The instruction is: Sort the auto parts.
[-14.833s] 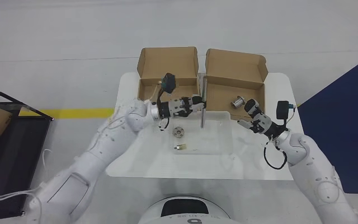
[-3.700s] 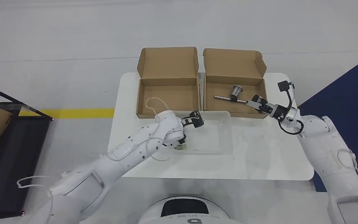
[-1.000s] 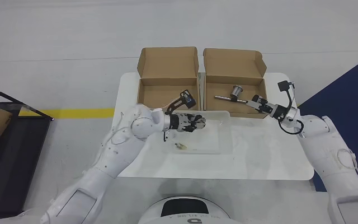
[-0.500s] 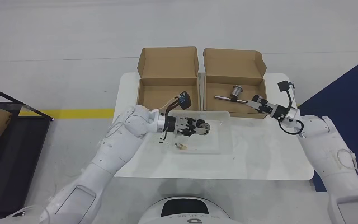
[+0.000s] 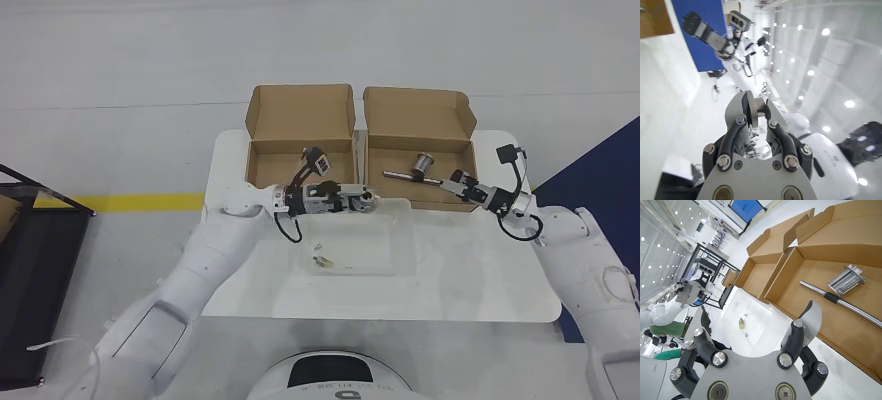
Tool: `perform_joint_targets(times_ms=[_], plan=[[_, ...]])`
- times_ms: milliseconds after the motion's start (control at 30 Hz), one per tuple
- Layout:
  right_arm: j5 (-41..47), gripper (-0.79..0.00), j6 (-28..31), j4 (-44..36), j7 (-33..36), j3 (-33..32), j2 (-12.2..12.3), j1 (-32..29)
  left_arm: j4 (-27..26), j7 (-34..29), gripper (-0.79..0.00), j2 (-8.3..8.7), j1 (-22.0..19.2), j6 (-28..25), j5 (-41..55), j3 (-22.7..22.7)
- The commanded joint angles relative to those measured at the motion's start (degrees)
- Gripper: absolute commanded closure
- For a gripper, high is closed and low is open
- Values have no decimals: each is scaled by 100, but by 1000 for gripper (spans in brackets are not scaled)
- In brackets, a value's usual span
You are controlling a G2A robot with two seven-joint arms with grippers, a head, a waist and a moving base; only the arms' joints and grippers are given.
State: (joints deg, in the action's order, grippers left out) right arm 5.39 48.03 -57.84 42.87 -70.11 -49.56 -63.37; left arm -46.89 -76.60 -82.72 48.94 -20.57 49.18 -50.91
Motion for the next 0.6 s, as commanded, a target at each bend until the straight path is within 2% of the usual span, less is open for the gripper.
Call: perform_joint_targets(times_ms=[0,133,300,400,567], plan=[[0,-785,0,0,0,0,0,0,169,-381,0,-130,-69,298,954,34],[0,-785,0,0,0,0,0,0,352,-1141,0,-407,-145,1158,2506,81],[0,-785,0,0,0,0,0,0,429,-1141,0,-685,-177,2137,3768,167],[0,-785,0,0,0,0,0,0,509,-1141,0,-790,-171,2470,4151,170],[0,-785,0,0,0,0,0,0,621,-1141,0,-892,-129,2733,4408,107]])
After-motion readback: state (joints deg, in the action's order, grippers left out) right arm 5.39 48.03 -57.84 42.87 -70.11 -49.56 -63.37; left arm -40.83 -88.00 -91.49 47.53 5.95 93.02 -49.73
